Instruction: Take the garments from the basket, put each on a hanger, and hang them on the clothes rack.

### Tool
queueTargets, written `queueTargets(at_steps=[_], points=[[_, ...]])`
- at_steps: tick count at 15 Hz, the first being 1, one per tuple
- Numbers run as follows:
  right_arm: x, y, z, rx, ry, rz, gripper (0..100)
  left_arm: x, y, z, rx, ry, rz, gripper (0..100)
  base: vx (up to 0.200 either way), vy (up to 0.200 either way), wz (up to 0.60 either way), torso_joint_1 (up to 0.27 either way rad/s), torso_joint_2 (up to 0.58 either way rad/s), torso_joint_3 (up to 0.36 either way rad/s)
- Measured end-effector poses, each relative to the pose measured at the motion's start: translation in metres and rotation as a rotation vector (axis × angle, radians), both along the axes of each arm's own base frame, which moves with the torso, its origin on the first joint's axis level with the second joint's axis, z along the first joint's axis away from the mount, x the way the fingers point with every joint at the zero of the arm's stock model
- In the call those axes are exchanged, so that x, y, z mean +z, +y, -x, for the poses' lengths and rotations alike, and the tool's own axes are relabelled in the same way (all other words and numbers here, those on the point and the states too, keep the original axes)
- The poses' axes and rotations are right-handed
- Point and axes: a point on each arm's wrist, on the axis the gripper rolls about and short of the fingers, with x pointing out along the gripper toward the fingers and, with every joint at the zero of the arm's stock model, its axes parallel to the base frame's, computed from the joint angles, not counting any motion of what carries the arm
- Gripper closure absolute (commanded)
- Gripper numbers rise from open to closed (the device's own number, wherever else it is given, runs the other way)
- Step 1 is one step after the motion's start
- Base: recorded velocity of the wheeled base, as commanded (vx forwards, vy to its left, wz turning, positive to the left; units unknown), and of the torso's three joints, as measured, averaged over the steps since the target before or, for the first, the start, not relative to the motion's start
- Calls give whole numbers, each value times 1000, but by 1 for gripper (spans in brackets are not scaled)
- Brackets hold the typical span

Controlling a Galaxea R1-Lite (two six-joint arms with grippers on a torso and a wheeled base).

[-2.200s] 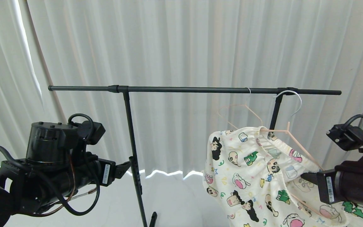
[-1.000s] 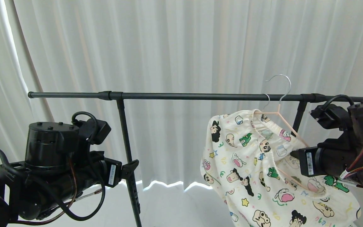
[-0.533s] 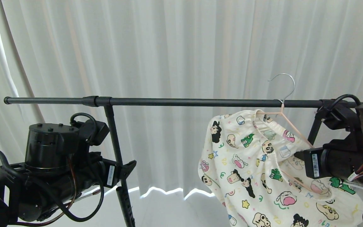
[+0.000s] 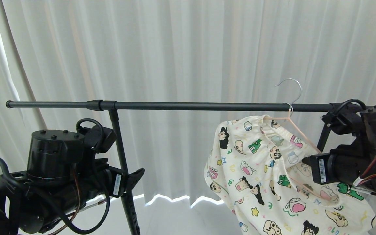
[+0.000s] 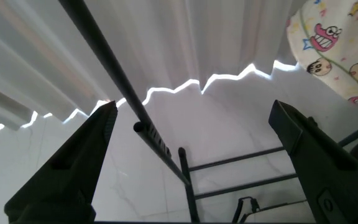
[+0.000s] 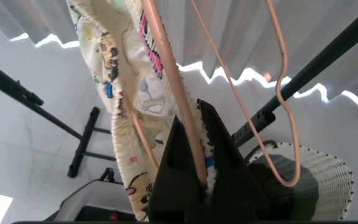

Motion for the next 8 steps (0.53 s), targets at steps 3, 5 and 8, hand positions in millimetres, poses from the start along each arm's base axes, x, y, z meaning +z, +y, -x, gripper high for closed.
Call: queueTargets(at_steps=[3, 5, 8], points=[[-4, 8, -12, -2, 12, 6, 100, -4, -6, 4, -32, 15, -8, 0, 0, 0, 0, 0, 0, 0], [-2, 15, -23, 0, 9, 1, 100, -5, -9, 6, -47, 18, -10, 0, 0, 0, 0, 0, 0, 0], [-3, 26, -43, -5, 18, 7, 100, -4, -10, 6, -49, 7, -5, 0, 0, 0, 0, 0, 0, 0]])
